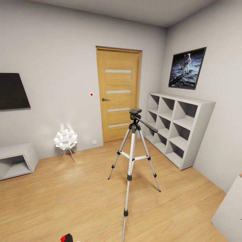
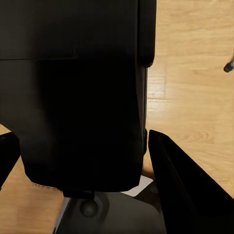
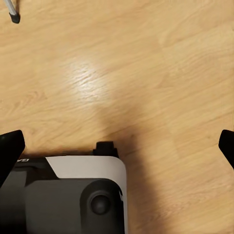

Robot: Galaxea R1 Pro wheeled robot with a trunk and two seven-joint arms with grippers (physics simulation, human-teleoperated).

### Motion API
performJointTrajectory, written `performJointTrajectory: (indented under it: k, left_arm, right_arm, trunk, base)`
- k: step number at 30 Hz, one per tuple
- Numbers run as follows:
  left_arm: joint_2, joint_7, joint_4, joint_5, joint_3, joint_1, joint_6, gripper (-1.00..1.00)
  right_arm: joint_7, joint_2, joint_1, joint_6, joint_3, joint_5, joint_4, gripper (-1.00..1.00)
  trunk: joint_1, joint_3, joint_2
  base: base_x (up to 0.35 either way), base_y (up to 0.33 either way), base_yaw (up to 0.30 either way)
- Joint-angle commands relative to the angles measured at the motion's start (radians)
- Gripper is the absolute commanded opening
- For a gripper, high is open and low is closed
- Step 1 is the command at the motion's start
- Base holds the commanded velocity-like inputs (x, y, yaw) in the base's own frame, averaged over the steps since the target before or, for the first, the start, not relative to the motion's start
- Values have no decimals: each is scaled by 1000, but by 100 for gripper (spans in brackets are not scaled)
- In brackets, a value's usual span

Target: Attach the digital camera to the camera tripod in the bedroom.

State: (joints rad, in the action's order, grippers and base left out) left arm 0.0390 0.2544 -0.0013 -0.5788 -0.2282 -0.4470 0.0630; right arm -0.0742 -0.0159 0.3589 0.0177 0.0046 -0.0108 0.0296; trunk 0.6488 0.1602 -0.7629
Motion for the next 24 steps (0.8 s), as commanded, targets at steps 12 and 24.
performJointTrajectory:
  k: [12,24]
  left_arm:
    - [1,-1,0,-4,-10,-1,6,-100]
    - [2,6,0,-4,-10,-1,5,-100]
  right_arm:
    - [-3,1,2,4,0,-3,3,100]
    - [-4,0,2,3,0,-6,3,100]
  trunk:
    - [1,1,-1]
    - [1,1,-1]
  base:
    - [235,239,0]
    - [162,323,-119]
